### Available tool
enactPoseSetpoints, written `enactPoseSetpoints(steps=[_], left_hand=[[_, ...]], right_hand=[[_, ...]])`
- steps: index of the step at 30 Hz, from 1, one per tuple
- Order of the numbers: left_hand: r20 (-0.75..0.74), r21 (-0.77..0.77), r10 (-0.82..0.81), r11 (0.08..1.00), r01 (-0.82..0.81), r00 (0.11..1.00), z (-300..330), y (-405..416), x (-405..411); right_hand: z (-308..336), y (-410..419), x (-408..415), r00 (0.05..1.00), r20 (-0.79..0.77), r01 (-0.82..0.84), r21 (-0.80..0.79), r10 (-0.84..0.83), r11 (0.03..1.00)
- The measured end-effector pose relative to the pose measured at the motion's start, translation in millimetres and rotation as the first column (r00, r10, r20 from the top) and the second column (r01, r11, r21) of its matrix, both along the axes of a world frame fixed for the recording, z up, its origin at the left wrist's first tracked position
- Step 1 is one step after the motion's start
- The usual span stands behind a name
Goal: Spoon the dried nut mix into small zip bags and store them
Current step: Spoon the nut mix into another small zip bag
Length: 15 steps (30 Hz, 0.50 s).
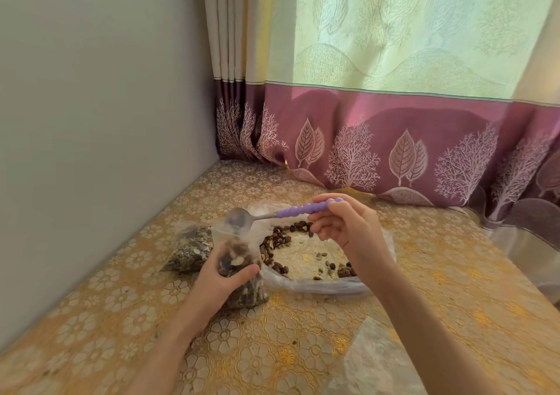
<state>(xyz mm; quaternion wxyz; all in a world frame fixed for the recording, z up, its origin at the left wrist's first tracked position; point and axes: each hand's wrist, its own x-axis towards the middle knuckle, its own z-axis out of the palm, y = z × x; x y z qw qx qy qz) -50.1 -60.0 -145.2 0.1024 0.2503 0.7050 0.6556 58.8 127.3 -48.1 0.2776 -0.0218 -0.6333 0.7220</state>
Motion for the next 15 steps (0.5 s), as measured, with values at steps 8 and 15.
enactPoseSetpoints(steps=[8,15], left_hand=[[0.004,-0.005,-0.009,1.0,0.009,1.0,-3.5,-1.0,-3.2],[0.006,-0.007,-0.013,1.0,0.013,1.0,-5.3,-1.1,-4.2]], right_hand=[[-7.6,25.9,5.5,0.997,-0.027,0.066,-0.142,-0.07,0.988],[-23.7,66.6,16.8,0.888,0.112,0.453,-0.06,-0.445,0.889]])
